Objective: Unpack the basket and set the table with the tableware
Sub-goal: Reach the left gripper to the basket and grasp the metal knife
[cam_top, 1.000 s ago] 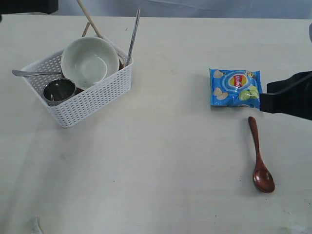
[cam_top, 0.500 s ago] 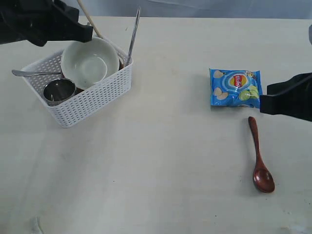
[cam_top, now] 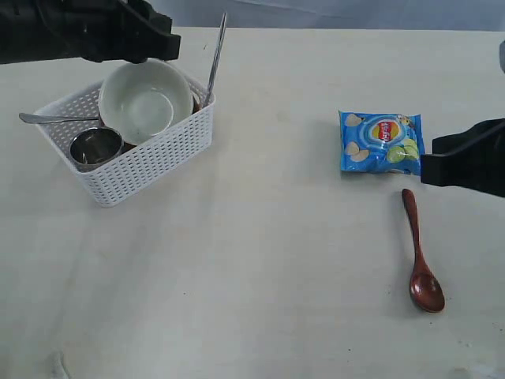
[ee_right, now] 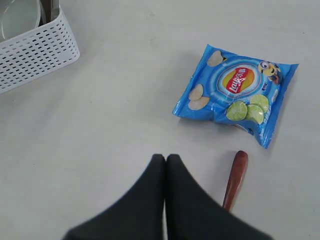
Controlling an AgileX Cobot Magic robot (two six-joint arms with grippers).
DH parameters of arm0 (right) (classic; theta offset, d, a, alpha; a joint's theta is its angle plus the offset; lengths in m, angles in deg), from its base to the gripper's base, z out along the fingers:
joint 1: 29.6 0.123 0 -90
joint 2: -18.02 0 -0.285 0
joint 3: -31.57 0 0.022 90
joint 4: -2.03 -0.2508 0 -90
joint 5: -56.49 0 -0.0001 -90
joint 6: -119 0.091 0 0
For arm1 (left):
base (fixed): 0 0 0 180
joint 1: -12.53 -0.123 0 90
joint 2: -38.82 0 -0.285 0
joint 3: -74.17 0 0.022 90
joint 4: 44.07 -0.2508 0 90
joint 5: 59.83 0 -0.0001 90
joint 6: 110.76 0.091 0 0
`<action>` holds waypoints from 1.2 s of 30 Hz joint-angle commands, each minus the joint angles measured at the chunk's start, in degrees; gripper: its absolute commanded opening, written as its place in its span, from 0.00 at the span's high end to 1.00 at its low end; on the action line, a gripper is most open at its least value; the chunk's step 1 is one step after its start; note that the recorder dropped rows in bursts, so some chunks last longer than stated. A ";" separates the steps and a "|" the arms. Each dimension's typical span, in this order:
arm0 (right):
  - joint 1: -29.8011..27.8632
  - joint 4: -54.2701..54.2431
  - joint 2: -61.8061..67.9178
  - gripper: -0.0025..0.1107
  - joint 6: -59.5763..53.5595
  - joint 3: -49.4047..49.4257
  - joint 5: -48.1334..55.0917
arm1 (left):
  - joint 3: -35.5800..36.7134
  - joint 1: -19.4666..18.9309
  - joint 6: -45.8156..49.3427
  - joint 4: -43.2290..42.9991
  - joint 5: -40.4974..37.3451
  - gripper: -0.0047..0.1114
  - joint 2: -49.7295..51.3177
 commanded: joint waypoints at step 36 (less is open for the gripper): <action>0.01 -0.23 0.03 0.98 -1.52 -0.34 7.57 | -4.90 -5.17 27.98 9.45 -13.40 0.51 13.50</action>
